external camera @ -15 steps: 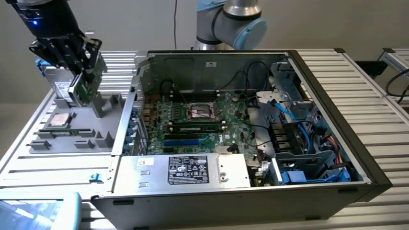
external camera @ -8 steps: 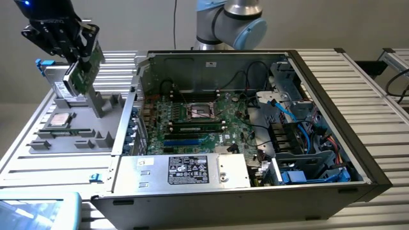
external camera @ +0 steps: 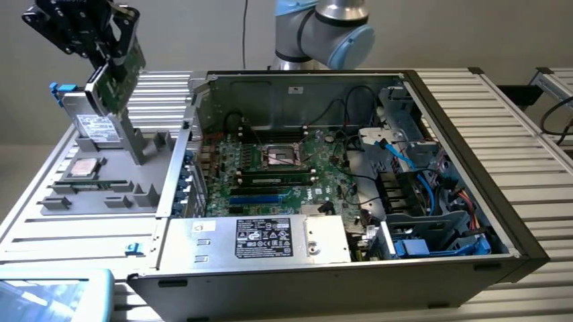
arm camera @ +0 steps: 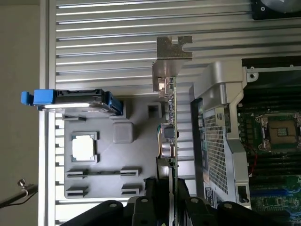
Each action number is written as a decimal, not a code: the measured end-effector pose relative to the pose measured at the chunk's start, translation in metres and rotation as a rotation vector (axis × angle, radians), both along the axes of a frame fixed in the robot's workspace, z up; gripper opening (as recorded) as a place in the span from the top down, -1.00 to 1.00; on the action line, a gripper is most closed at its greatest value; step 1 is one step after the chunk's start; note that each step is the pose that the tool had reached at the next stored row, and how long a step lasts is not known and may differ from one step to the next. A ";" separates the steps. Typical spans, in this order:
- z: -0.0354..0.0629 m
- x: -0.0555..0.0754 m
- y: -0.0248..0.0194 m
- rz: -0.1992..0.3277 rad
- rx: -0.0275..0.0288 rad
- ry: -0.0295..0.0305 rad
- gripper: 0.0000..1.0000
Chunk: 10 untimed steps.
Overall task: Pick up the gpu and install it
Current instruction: 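Pick up the gpu and move the gpu toward the slot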
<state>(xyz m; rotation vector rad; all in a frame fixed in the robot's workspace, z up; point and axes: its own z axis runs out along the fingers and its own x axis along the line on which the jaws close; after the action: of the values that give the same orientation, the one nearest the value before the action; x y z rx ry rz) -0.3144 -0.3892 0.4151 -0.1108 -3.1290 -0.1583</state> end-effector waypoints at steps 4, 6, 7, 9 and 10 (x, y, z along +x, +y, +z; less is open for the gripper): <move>0.0083 0.009 0.0000 0.000 -0.0002 0.0046 0.44; 0.0121 0.016 0.0000 0.000 -0.0003 0.0061 0.44; 0.0141 0.020 0.0000 0.000 -0.0003 0.0065 0.44; 0.0171 0.028 0.0000 0.000 -0.0004 0.0080 0.44; 0.0185 0.033 0.0000 0.000 -0.0004 0.0091 0.44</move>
<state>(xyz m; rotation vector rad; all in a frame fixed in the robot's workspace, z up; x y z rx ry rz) -0.2817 -0.3892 0.4336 -0.1114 -3.1199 -0.1568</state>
